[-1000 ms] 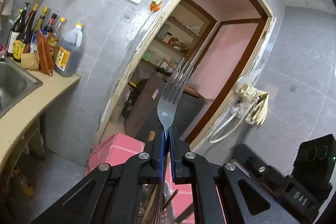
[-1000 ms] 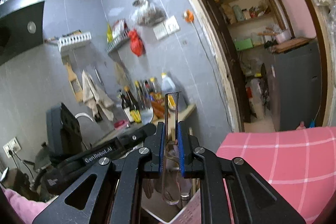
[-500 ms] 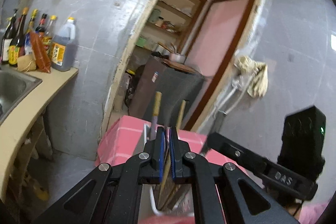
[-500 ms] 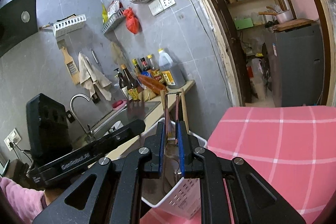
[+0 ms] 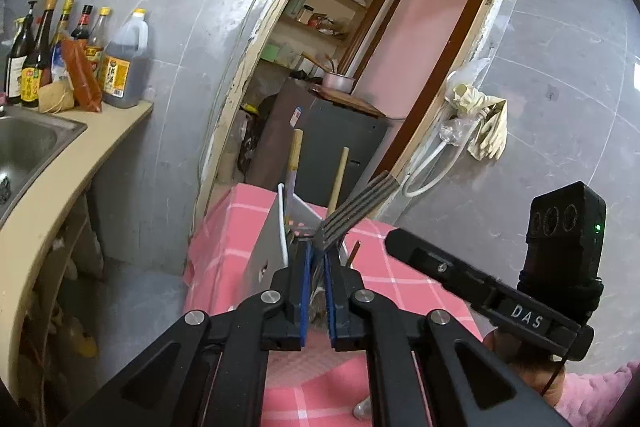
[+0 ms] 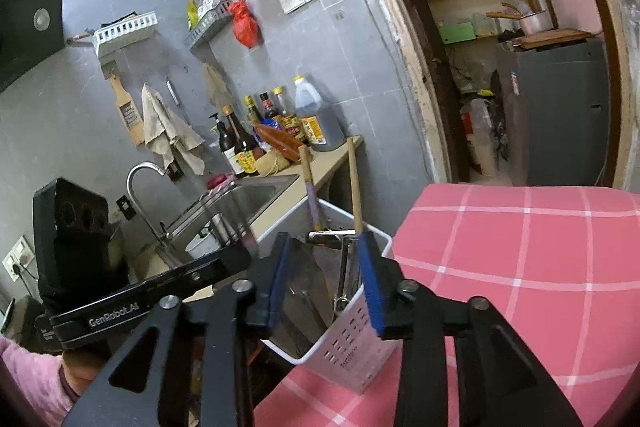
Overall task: Organize utensils
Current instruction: 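Carry the fork and wire clip into the white holder and open both tools, then move both open tools back over the remaining spoon and knife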
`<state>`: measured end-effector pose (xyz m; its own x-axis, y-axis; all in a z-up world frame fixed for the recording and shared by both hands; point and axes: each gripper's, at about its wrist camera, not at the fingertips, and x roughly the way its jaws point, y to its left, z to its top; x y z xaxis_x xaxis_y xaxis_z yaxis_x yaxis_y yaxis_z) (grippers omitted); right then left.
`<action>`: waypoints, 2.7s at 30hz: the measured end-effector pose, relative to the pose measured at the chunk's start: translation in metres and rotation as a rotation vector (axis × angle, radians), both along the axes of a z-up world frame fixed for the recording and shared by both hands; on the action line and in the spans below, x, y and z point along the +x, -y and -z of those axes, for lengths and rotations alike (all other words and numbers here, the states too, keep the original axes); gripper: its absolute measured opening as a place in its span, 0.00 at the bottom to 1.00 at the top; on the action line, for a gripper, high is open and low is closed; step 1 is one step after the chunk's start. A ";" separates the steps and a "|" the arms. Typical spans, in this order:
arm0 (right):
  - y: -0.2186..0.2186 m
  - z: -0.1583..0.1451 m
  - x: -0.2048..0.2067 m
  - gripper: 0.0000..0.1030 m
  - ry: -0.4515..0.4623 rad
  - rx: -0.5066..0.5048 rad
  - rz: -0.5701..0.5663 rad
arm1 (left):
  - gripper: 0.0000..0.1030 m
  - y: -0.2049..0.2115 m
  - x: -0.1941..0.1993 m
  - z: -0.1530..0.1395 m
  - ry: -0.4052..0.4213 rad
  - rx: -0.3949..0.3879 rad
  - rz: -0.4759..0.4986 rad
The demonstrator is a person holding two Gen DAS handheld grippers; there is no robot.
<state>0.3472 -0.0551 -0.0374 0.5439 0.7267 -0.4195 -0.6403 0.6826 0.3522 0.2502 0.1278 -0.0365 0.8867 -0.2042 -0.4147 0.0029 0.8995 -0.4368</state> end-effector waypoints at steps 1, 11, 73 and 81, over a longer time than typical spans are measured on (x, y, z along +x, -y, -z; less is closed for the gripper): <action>0.004 -0.001 -0.003 0.32 0.006 -0.001 0.017 | 0.09 0.000 -0.004 -0.001 -0.002 -0.002 -0.003; 0.051 -0.026 -0.033 0.65 0.104 -0.012 0.238 | 0.44 0.018 -0.025 -0.016 0.037 0.044 -0.011; 0.162 0.130 0.030 0.55 -0.278 -0.188 0.163 | 0.64 0.143 0.004 0.127 -0.436 0.004 0.028; 0.131 0.138 0.045 0.34 -0.314 -0.196 0.029 | 0.46 0.139 -0.003 0.133 -0.481 -0.035 -0.065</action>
<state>0.3927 -0.1865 -0.1750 0.3862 0.6022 -0.6987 -0.5009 0.7730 0.3893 0.2474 -0.0113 -0.1697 0.6076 -0.1762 -0.7745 -0.2623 0.8758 -0.4051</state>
